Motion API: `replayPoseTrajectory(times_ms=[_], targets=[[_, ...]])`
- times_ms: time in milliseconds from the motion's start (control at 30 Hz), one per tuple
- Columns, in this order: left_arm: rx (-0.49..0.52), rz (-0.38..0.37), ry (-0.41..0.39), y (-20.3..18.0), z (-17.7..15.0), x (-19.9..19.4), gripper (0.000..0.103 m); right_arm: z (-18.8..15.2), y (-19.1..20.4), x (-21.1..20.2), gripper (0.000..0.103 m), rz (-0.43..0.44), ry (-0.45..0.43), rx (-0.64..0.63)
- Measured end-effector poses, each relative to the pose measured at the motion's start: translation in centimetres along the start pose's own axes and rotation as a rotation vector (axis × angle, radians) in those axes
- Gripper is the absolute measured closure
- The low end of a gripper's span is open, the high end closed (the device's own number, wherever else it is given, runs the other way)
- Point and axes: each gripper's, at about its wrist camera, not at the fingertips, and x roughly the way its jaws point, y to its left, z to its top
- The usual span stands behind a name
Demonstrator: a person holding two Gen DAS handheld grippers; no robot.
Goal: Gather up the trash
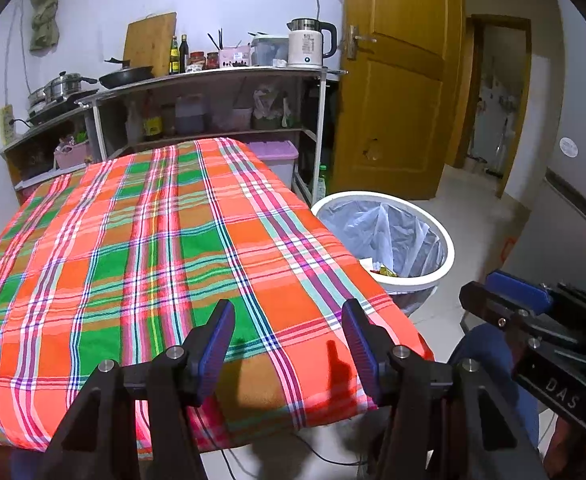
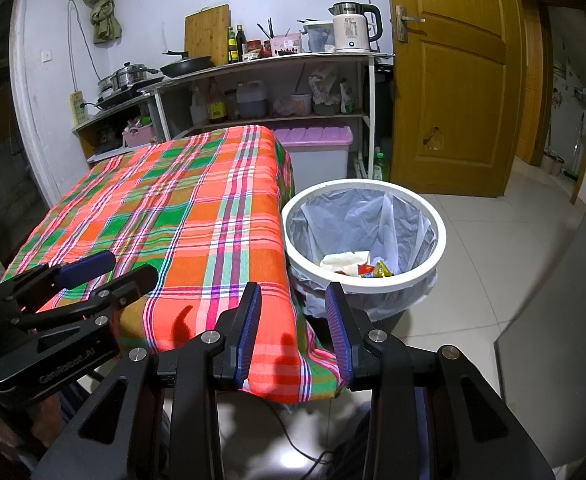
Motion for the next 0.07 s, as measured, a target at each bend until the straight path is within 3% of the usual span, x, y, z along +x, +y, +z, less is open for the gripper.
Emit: replayPoseTrajectory(times_ms=[67], targets=[[-0.002,-0.001,-0.001,-0.06,0.07,0.07,0.048,0.10,0.06,-0.09,0.069,-0.001,-0.001,-0.002]])
